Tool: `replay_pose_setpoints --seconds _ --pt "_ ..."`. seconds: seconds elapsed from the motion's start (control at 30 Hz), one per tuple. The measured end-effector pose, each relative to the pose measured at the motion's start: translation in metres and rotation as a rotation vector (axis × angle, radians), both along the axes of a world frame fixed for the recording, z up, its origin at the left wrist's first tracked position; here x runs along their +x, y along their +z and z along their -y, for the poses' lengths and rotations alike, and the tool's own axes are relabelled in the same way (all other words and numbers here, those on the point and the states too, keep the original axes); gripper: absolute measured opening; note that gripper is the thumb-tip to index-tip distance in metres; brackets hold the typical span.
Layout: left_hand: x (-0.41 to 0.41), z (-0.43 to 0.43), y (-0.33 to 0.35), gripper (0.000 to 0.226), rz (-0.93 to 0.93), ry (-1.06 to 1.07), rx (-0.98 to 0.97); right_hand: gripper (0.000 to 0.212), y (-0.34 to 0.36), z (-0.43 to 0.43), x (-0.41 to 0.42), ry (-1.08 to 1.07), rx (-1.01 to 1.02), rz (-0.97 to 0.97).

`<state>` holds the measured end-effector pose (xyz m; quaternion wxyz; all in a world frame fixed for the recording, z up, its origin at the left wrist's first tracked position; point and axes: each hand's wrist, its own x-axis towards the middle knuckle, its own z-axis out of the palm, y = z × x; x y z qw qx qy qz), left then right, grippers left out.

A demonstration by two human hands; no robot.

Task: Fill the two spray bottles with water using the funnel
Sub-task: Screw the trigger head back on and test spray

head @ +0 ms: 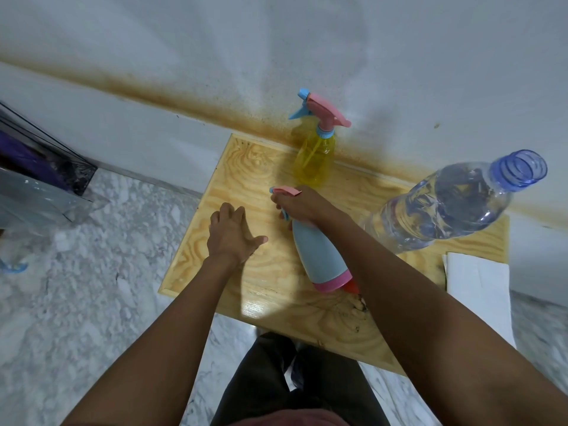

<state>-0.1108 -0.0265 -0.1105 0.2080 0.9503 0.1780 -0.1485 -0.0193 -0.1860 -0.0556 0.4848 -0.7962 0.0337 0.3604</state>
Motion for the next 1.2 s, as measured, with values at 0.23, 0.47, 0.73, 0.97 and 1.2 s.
replay_pose_setpoints --seconds 0.23,0.47,0.73,0.97,1.2 --pt "-0.001 0.0 0.0 0.091 0.008 -0.005 -0.012 0.033 0.001 -0.002 0.0 0.096 -0.054 -0.036" --pt "-0.001 0.003 0.004 0.087 0.009 -0.002 -0.018 0.031 0.004 -0.001 -0.005 0.005 -0.04 -0.011" --pt "-0.002 0.002 0.004 0.087 0.02 -0.006 -0.02 0.012 0.023 0.005 -0.017 0.008 0.132 0.137" --pt "-0.002 0.002 0.007 0.085 0.022 -0.011 -0.026 0.024 0.038 0.019 -0.032 -0.295 0.31 0.392" --pt "-0.002 0.003 0.009 0.085 0.021 -0.019 -0.021 0.026 0.038 0.023 -0.035 -0.298 0.249 0.429"
